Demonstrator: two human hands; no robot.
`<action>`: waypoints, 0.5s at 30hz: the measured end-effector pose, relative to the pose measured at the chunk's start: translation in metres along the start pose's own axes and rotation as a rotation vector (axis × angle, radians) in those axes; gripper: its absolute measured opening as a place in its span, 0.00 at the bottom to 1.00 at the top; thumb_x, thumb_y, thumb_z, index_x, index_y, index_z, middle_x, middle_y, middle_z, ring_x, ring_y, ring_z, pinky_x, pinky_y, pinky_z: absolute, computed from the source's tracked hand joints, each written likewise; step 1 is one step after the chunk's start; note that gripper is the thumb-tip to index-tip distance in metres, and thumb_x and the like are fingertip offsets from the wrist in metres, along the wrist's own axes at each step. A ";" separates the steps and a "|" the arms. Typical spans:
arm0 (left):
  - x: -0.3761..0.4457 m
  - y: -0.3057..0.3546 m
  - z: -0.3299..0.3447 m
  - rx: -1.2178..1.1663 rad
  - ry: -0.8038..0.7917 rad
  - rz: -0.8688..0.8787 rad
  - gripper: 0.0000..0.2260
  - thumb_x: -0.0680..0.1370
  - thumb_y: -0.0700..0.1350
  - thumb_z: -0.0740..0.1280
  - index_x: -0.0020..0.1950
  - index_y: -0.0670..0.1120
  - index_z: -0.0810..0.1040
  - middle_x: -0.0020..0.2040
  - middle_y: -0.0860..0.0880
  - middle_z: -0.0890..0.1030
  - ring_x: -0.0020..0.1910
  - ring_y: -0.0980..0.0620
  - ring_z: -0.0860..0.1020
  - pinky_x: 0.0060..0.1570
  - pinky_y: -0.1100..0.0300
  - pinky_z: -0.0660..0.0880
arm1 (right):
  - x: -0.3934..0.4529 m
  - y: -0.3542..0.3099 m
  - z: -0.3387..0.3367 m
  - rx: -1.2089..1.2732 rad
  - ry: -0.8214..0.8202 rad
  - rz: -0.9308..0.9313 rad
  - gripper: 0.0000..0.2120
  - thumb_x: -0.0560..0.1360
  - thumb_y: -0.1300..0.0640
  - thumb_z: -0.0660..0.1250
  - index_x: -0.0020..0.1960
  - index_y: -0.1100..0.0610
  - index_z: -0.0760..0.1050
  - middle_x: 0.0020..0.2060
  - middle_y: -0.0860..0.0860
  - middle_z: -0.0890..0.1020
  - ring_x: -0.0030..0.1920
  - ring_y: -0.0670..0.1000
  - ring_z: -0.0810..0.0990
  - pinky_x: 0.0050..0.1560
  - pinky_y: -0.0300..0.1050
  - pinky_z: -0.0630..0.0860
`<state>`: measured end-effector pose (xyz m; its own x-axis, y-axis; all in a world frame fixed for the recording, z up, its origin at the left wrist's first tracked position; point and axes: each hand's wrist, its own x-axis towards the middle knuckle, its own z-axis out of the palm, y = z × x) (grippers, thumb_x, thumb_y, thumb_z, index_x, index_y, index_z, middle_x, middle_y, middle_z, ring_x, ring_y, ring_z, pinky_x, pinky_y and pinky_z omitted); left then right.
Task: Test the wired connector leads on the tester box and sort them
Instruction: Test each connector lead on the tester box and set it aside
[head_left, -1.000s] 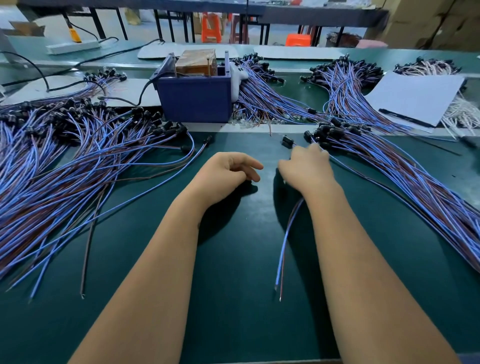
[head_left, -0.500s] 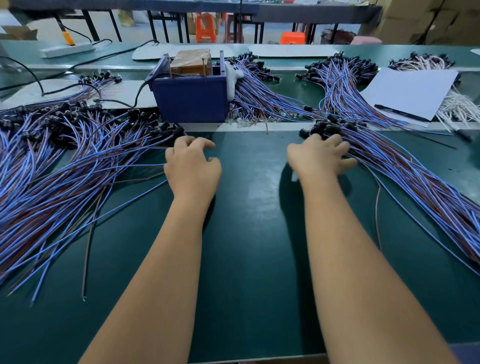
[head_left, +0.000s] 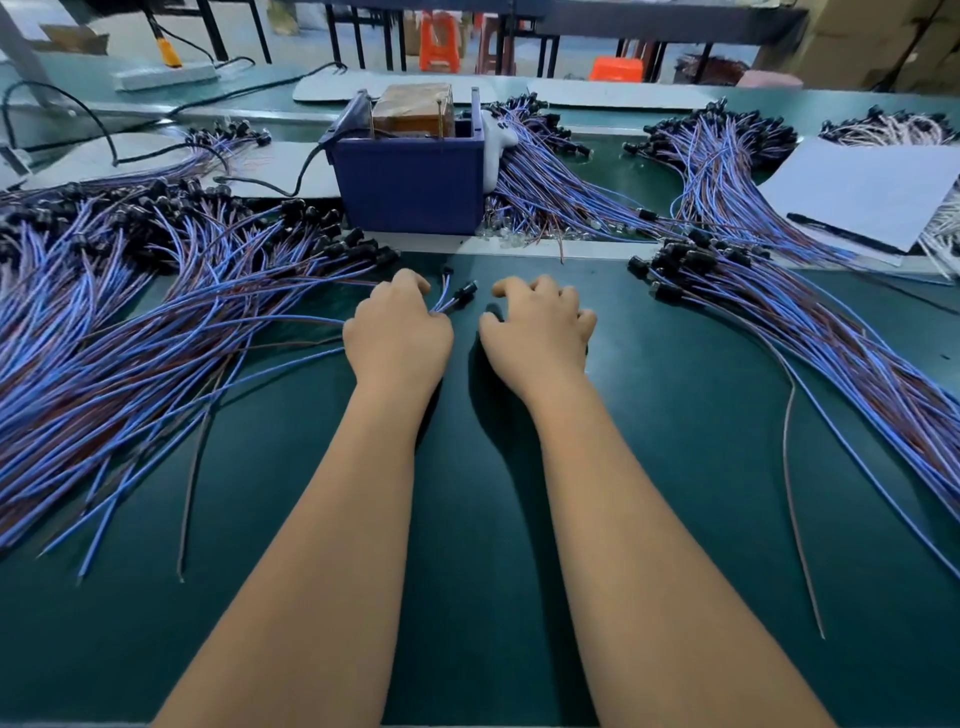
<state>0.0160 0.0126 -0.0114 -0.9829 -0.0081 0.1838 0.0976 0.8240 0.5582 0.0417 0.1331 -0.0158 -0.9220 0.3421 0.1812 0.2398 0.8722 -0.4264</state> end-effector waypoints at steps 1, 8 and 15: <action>0.000 0.000 0.001 0.012 -0.003 0.001 0.16 0.76 0.43 0.63 0.64 0.48 0.74 0.60 0.45 0.78 0.60 0.41 0.75 0.59 0.49 0.71 | -0.001 -0.001 0.000 0.017 0.012 -0.021 0.20 0.77 0.53 0.60 0.69 0.47 0.70 0.63 0.53 0.72 0.64 0.58 0.66 0.61 0.53 0.60; 0.000 -0.002 0.003 0.019 0.016 0.094 0.11 0.79 0.43 0.62 0.58 0.50 0.81 0.58 0.45 0.77 0.59 0.42 0.74 0.58 0.49 0.71 | -0.003 -0.003 0.001 0.116 0.069 -0.168 0.17 0.76 0.56 0.64 0.64 0.46 0.76 0.60 0.50 0.75 0.62 0.55 0.69 0.60 0.49 0.64; -0.003 0.002 -0.002 -0.246 0.125 0.128 0.09 0.78 0.40 0.62 0.52 0.49 0.80 0.49 0.50 0.82 0.52 0.46 0.77 0.53 0.50 0.73 | -0.004 -0.004 0.000 0.135 0.168 -0.170 0.16 0.77 0.53 0.65 0.64 0.48 0.74 0.65 0.50 0.72 0.66 0.54 0.67 0.62 0.49 0.62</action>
<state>0.0191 0.0128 -0.0093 -0.9349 0.0049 0.3549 0.2693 0.6611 0.7003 0.0447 0.1284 -0.0146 -0.8795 0.2577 0.4001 0.0328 0.8716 -0.4892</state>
